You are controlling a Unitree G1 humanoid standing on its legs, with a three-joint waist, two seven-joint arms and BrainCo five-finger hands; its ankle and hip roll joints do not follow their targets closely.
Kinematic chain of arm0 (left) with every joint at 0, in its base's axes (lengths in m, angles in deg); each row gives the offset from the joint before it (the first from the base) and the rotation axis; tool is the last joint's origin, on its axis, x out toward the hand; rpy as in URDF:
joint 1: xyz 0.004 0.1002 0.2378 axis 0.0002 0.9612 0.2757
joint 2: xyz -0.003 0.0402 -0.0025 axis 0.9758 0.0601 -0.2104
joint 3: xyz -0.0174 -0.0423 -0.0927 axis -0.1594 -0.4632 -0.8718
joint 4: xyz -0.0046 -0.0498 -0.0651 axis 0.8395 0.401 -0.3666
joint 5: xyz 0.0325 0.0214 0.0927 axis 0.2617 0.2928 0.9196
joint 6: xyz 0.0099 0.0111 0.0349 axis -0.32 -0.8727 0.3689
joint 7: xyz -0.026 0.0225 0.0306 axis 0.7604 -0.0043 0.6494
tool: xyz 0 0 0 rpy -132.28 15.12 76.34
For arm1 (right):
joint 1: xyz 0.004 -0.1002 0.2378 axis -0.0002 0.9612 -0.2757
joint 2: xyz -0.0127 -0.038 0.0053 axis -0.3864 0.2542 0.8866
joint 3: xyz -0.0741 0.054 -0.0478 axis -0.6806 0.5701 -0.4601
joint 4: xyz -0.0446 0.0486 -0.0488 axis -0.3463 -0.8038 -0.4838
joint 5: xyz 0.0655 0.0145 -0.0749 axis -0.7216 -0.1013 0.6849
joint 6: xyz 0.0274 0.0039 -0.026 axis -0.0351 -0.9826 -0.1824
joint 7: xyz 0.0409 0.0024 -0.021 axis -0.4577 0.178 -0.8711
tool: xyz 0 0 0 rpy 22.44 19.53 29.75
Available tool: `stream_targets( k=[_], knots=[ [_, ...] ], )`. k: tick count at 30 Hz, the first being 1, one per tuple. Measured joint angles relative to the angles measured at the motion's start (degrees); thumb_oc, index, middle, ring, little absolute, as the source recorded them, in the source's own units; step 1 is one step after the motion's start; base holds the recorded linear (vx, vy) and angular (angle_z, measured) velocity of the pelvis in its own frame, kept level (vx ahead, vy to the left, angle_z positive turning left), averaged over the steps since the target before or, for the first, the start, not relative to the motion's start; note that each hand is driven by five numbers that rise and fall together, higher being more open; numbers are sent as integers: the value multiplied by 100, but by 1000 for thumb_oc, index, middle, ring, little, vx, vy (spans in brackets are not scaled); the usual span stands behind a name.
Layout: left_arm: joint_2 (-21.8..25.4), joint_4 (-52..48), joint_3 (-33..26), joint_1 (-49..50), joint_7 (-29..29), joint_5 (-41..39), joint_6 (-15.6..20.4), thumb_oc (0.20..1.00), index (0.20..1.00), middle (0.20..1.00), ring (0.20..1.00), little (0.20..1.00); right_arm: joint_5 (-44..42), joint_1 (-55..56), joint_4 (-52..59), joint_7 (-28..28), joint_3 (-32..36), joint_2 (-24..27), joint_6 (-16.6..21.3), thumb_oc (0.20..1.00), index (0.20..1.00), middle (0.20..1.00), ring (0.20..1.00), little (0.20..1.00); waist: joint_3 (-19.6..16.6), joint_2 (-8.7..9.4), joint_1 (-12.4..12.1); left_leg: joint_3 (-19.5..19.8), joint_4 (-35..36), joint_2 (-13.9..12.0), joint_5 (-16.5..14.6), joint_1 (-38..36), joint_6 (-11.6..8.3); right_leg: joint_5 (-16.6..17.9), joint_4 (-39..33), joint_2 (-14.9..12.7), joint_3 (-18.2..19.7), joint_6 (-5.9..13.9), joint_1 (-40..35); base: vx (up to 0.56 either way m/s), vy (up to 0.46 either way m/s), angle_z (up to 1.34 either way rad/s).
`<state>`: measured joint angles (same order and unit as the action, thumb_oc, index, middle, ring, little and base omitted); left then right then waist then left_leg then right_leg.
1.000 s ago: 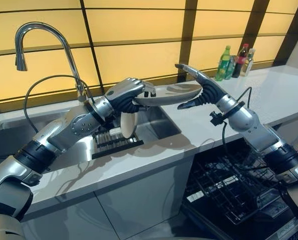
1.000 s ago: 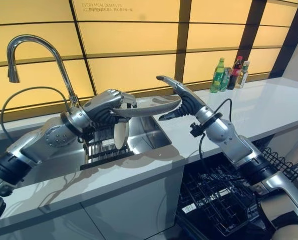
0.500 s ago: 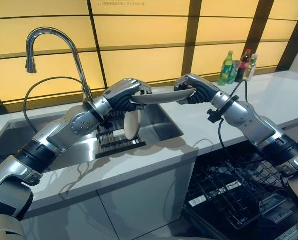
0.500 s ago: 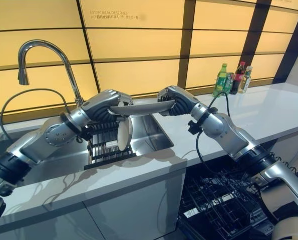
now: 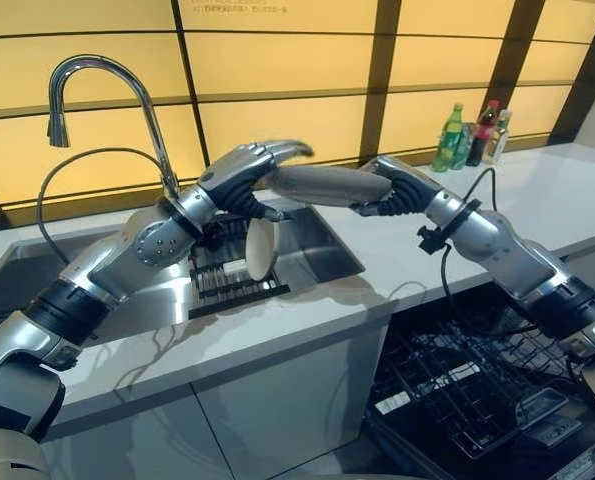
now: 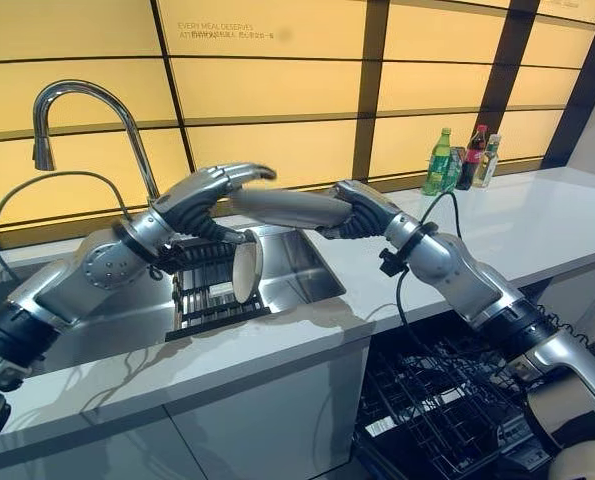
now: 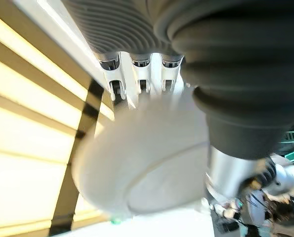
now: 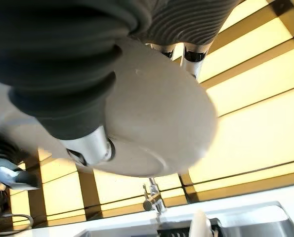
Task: Pick up plates and place into dishwasher.
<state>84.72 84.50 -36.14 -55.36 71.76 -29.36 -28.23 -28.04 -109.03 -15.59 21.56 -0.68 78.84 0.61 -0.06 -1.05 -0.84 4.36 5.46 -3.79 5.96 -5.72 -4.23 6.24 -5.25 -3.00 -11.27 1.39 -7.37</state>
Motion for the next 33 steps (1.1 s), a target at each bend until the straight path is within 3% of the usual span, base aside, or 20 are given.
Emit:
stream_targets(
  k=[4,12,17,21,24,33],
  knots=[
    [446,430,-591,450,-578,310,-13,1000,1000,1000,1000,1000,-280,822,258,-335,898,522,-16,200,200,200,200,200,12,-17,19,-113,0,-11,-12,23,-13,3,-1,16,154,3,74,10,8,-12],
    [730,1576,-1272,1044,-1420,557,-509,1000,1000,1000,1000,1000,-732,1978,460,-855,2052,737,-38,200,200,200,200,200,233,-44,208,-283,1,-30,-18,20,-21,6,-7,66,467,3,165,-9,7,-11],
    [823,1675,-1653,1483,-1423,694,-664,1000,1000,1000,1000,1000,-1585,2780,866,-1687,2861,743,-548,200,200,200,200,200,419,-57,331,-412,0,-23,-44,-60,-26,32,-6,68,622,35,175,13,7,-10],
    [912,1915,-1694,1642,-1435,882,-673,1000,1000,1000,1000,1000,-2010,3299,860,-2516,3076,744,-1300,200,200,200,200,200,501,-37,477,-443,-1,-19,-62,-75,-29,33,-5,69,667,36,183,-3,4,-7],
    [918,1928,-1686,1684,-1436,1052,-720,1000,1000,1000,1000,1000,-2053,3780,798,-2900,3111,745,-1653,200,200,200,200,200,549,-14,557,-514,-1,-28,-82,-100,-33,33,-11,79,728,37,192,-7,-3,-11],
    [1204,1994,-1149,1555,-1430,1251,-989,1000,1000,1000,1000,1000,-1515,3922,223,-3092,2919,932,-1930,200,200,200,200,200,672,12,773,-612,-1,-23,-112,-162,-27,47,-24,71,799,57,186,14,4,-6]
  ],
)
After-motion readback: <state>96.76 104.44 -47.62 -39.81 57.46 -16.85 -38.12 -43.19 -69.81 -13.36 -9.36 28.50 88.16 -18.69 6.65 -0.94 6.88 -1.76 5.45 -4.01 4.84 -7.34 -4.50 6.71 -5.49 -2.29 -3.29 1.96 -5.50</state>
